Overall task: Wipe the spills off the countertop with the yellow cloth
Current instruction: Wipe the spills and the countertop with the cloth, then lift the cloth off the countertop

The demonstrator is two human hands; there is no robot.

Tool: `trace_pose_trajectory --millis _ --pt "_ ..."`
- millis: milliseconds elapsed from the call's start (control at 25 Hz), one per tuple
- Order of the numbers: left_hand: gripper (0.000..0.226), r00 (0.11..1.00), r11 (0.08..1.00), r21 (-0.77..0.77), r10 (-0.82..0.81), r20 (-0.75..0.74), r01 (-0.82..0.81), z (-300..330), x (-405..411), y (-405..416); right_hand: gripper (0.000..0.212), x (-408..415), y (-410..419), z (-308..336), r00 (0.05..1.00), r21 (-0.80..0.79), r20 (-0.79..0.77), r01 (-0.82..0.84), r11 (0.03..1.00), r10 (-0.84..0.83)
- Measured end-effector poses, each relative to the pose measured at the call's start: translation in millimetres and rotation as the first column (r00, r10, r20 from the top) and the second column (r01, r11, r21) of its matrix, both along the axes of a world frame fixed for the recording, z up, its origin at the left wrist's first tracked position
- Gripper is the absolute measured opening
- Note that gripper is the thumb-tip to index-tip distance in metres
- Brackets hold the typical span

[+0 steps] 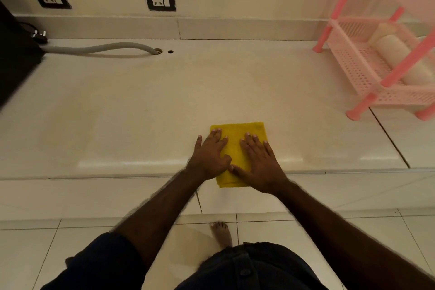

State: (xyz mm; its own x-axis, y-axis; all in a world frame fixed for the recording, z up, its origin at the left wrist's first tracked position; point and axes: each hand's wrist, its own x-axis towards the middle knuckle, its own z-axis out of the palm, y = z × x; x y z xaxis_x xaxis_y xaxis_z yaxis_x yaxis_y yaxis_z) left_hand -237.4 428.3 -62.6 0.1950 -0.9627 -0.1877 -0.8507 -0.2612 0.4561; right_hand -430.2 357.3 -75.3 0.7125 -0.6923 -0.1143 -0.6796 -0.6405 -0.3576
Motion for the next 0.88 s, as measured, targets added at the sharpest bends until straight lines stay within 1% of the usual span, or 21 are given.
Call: trace_pose_trajectory --millis 40,80,120,160,200,240,280,360,400,440,520,560,600,640,680,760,880 --pt "0.068 0.996 0.995 -0.063 0.073 -0.047 -0.076 2.2 -1.2 3.4 0.094 -0.7 -0.1 7.6 0.996 0.098 0.068 0.046 0.994 -0.052" --pt "0.061 0.983 0.975 -0.14 0.163 -0.09 -0.174 4.3 -2.9 8.6 0.089 -2.3 -0.8 16.7 0.979 0.188 0.151 0.108 0.976 -0.137" --pt "0.054 0.959 0.939 -0.208 0.25 -0.137 -0.275 6.0 -4.7 14.4 0.083 -5.3 -2.0 25.3 0.946 0.245 0.232 0.167 0.955 -0.225" --pt "0.049 0.929 0.901 -0.247 0.317 -0.189 -0.358 7.1 -6.3 20.7 0.078 -7.7 -3.9 32.7 0.916 0.244 0.291 0.209 0.947 -0.277" --pt "0.044 0.899 0.874 -0.246 0.359 -0.25 -0.418 8.2 -7.4 27.3 0.073 -9.7 -7.0 39.3 0.908 0.203 0.309 0.227 0.952 -0.282" --pt "0.039 0.861 0.861 -0.204 0.389 -0.327 -0.467 9.8 -8.9 35.1 0.071 -11.2 -11.1 44.6 0.917 0.161 0.301 0.22 0.962 -0.261" --pt "0.036 0.803 0.848 -0.133 0.42 -0.422 -0.513 11.2 -11.1 44.0 0.069 -12.1 -15.4 49.7 0.934 0.126 0.276 0.201 0.972 -0.229" --pt "0.037 0.626 0.804 0.045 0.495 -0.603 -0.592 9.8 -16.2 64.3 0.068 -10.8 -26.0 58.0 0.96 0.1 0.226 0.148 0.984 -0.167" --pt "0.04 0.535 0.781 0.144 0.536 -0.653 -0.607 6.9 -20.2 74.3 0.069 -8.8 -31.3 59.8 0.97 0.105 0.202 0.118 0.987 -0.137" --pt "0.043 0.452 0.76 0.25 0.579 -0.678 -0.599 3.1 -24.8 82.5 0.071 -4.6 -37.3 60.6 0.979 0.114 0.175 0.089 0.99 -0.108" --pt "0.045 0.295 0.729 0.455 0.646 -0.704 -0.511 -6.7 -31.9 91.8 0.077 9.2 -51.5 58.6 0.993 0.132 0.097 0.046 0.99 -0.059" --pt "0.045 0.216 0.73 0.524 0.652 -0.727 -0.439 -10.4 -33.9 92.8 0.081 18.2 -58.9 57.4 0.998 0.143 0.042 0.029 0.989 -0.035" --pt "0.046 0.136 0.741 0.56 0.64 -0.757 -0.371 -12.6 -34.6 92.3 0.085 27.1 -66.0 56.0 1.0 0.154 -0.018 0.009 0.988 -0.006" --pt "0.049 0.074 0.756 0.569 0.62 -0.781 -0.325 -14.2 -34.2 89.9 0.088 36.2 -73.3 54.3 0.997 0.159 -0.074 -0.013 0.987 0.025" --pt "0.055 0.038 0.765 0.569 0.606 -0.795 -0.302 -15.6 -32.4 86.4 0.09 45.4 -80.8 51.9 0.992 0.157 -0.118 -0.033 0.987 0.052" --pt "0.062 0.015 0.77 0.569 0.597 -0.802 -0.289 -16.9 -29.6 79.0 0.089 58.0 -92.5 47.1 0.984 0.132 -0.165 -0.05 0.99 0.071" --pt "0.053 -0.019 0.753 0.587 0.61 -0.792 -0.298 -19.5 -27.1 72.5 0.084 67.8 -102.4 42.0 0.989 0.089 -0.131 -0.061 0.994 0.072"
